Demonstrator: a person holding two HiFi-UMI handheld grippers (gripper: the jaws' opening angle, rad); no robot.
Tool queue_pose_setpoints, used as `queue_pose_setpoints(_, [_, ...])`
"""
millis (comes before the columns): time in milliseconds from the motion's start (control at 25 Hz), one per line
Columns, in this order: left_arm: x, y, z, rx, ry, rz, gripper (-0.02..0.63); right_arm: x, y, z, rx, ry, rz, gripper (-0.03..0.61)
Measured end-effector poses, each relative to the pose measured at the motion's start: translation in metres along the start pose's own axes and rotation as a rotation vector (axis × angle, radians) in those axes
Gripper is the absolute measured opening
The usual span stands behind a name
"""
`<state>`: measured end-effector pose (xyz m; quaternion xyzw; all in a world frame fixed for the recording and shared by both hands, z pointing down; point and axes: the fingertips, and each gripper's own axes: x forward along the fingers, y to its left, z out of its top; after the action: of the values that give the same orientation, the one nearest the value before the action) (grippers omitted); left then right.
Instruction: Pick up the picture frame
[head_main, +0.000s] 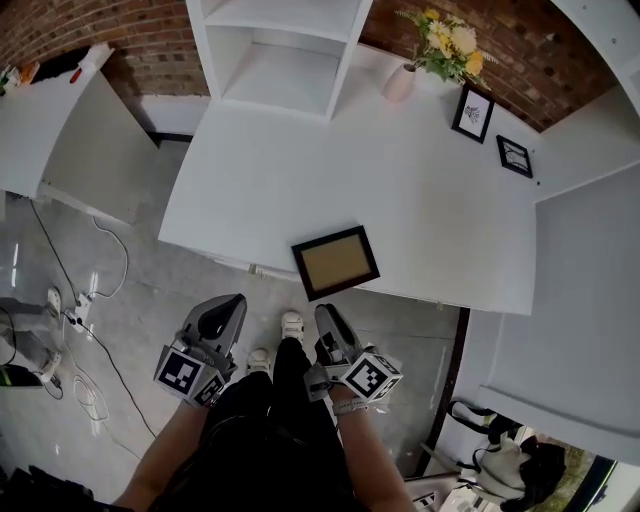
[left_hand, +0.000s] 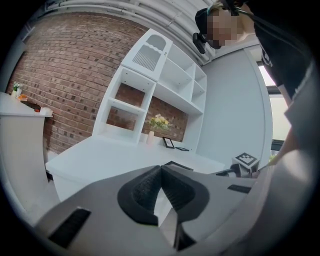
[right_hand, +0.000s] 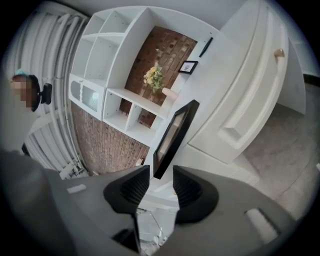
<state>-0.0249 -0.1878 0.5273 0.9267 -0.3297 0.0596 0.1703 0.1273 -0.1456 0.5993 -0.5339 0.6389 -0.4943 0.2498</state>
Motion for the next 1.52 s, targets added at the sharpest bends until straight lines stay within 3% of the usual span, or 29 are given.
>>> queue_pose_setpoints(280, [0.013, 0.000, -0.008, 0.002, 0.021, 0.000, 0.003, 0.016, 0.005, -0.003, 0.099, 0.033, 0.093, 0.175])
queue_pose_setpoints(760, [0.032, 0.002, -0.015, -0.010, 0.039, 0.004, 0.003, 0.037, 0.006, 0.001, 0.191, 0.060, 0.168, 0.176])
queue_pose_setpoints(1520, [0.037, 0.013, -0.019, -0.028, 0.056, 0.016, 0.003, 0.053, -0.005, 0.008, 0.363, 0.020, 0.191, 0.149])
